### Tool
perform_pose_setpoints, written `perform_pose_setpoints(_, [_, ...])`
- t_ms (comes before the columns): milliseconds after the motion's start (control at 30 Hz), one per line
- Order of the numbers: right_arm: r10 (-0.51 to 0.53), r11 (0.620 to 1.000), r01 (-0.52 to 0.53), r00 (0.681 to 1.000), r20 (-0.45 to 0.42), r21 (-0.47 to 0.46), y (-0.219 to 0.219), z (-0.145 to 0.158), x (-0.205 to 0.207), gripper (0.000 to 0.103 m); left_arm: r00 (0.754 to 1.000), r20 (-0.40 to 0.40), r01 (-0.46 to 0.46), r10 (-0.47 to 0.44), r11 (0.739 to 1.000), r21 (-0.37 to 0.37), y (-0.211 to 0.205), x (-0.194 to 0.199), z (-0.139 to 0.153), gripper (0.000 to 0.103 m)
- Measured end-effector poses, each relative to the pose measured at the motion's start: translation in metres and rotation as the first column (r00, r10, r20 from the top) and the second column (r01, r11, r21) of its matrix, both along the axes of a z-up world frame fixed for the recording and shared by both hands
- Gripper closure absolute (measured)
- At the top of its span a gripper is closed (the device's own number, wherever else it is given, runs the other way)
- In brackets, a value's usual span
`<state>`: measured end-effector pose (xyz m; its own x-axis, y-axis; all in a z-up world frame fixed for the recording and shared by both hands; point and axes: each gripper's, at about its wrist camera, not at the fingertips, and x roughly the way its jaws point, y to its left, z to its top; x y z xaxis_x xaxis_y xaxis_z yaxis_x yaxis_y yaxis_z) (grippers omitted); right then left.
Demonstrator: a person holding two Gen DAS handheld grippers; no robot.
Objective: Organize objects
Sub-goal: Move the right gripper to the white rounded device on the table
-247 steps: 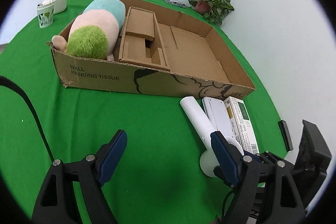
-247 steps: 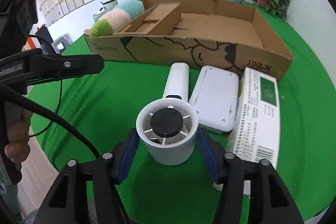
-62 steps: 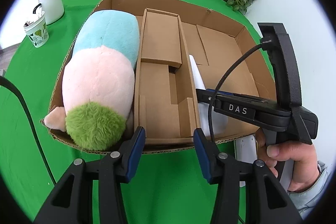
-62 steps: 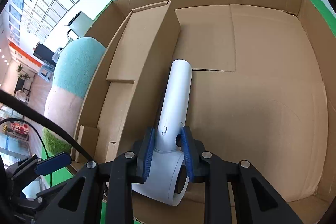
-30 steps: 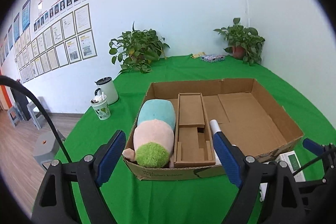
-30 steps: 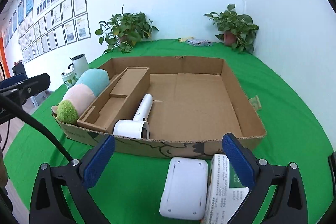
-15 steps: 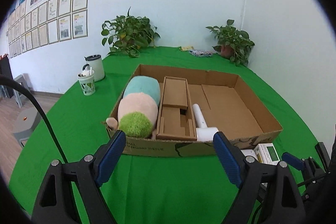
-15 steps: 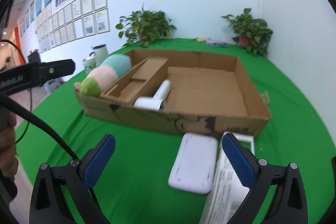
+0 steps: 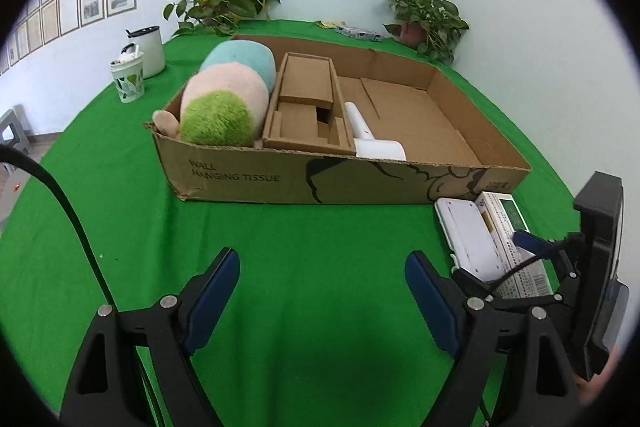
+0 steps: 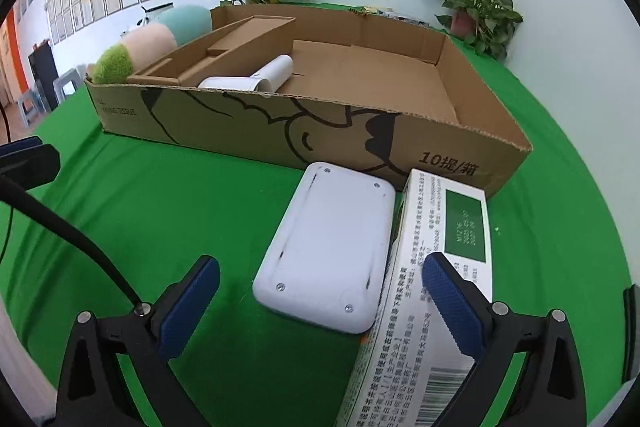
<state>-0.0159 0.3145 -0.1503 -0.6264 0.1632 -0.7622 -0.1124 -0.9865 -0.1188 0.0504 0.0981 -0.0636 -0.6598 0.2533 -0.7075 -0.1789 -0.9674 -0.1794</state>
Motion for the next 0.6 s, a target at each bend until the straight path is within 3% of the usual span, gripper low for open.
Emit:
perform_pose_setpoints(100, [0.033, 0.997, -0.034, 0.999, 0.021, 0.068, -0.012, -0.001, -0.007, 0.019, 1.0, 0.012, 0.007, -0.008, 1.0, 0.01, -0.001, -0.001, -0.002, 0.019])
perform_pose_setpoints(167, [0.081, 0.995, -0.083, 0.996, 0.042, 0.056, -0.02, 0.0, -0.011, 0.026, 1.0, 0.016, 0.003, -0.003, 1.0, 0.017, -0.004, -0.001, -0.002, 0.019])
perform_pose_setpoints(233, [0.095, 0.994, -0.098, 0.994, 0.055, 0.045, -0.026, -0.004, -0.014, 0.024, 1.0, 0.019, -0.002, 0.002, 1.0, 0.021, -0.008, -0.002, -0.002, 0.019])
perform_pose_setpoints(333, [0.016, 0.995, -0.024, 0.996, 0.085, 0.097, -0.023, -0.01, -0.021, 0.019, 1.0, 0.023, -0.011, 0.011, 1.0, 0.009, -0.014, -0.003, -0.001, 0.019])
perform_pose_setpoints(467, [-0.073, 0.997, 0.069, 0.991, 0.111, 0.044, 0.001, -0.012, -0.024, 0.01, 1.0, 0.022, -0.006, 0.006, 1.0, -0.001, -0.018, -0.005, -0.004, 0.019])
perform_pose_setpoints(600, [-0.06, 0.998, 0.058, 0.99, 0.124, 0.021, -0.002, -0.012, -0.031, 0.016, 0.999, 0.042, 0.025, -0.028, 0.998, 0.054, -0.012, -0.012, -0.005, 0.019])
